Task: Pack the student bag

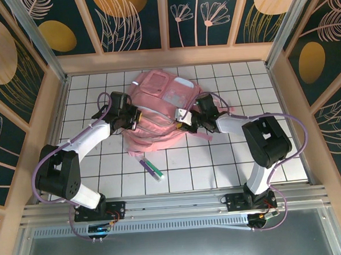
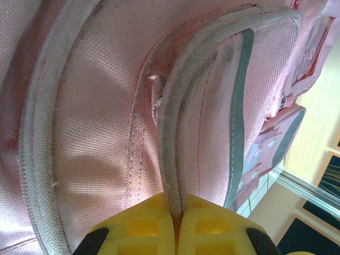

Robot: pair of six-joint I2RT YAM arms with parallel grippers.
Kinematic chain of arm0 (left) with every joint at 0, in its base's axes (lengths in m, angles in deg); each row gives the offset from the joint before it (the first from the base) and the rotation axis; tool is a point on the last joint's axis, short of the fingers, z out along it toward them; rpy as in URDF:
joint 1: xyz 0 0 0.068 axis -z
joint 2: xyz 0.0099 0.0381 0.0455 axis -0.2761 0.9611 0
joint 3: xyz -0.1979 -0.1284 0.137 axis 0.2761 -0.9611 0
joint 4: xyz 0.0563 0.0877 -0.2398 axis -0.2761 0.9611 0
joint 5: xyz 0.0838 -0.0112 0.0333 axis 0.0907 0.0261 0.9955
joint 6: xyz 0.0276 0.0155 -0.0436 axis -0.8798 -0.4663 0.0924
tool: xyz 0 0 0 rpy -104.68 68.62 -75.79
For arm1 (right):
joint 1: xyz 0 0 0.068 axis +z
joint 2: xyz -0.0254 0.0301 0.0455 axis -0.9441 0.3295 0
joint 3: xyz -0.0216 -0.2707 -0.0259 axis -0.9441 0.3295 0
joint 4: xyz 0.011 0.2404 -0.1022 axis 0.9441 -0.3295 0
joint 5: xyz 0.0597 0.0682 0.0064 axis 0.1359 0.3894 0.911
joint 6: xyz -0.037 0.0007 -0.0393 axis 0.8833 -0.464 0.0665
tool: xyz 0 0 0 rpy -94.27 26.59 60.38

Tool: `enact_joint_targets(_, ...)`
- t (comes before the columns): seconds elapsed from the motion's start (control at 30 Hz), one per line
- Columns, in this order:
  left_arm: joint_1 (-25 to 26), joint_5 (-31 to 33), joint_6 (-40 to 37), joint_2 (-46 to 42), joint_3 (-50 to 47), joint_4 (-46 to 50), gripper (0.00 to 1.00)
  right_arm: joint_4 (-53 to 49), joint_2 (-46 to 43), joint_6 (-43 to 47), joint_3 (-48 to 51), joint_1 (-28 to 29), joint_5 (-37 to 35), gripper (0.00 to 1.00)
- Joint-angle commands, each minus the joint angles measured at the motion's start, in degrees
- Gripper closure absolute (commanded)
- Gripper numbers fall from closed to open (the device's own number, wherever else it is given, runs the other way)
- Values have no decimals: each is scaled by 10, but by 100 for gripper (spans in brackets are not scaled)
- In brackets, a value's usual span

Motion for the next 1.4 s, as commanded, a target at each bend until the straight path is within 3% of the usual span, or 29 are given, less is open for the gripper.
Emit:
enact_joint_targets(0.0, 7, -33, 11, -19, -8, -30, 100, -35, -19, 15, -21, -8, 37, 88)
enact_joint_targets(0.1, 7, -39, 16, -18, -11, -36, 100, -5, -14, 3, -14, -7, 2, 71)
enact_joint_targets(0.17, 7, -43, 13, -18, -9, -36, 100, 22, -6, -2, -9, -8, -27, 66)
enact_joint_targets(0.83, 14, -45, 25, -16, -12, -47, 100, 99, 60, -20, -6, 54, -89, 61)
enact_joint_targets(0.93, 18, -45, 26, -15, -12, -48, 100, 112, 66, -14, -3, 63, -90, 63)
enact_joint_targets(1.1, 23, -47, 28, -10, -12, -51, 100, 220, 64, -18, 49, 77, -141, 71)
enact_joint_targets(1.2, 27, -44, 28, -10, -12, -51, 100, 269, 60, -9, 74, 81, -152, 83)
enact_joint_targets(1.37, 30, -47, 34, -4, -27, -61, 100, 212, 43, 61, 80, 81, -88, 99)
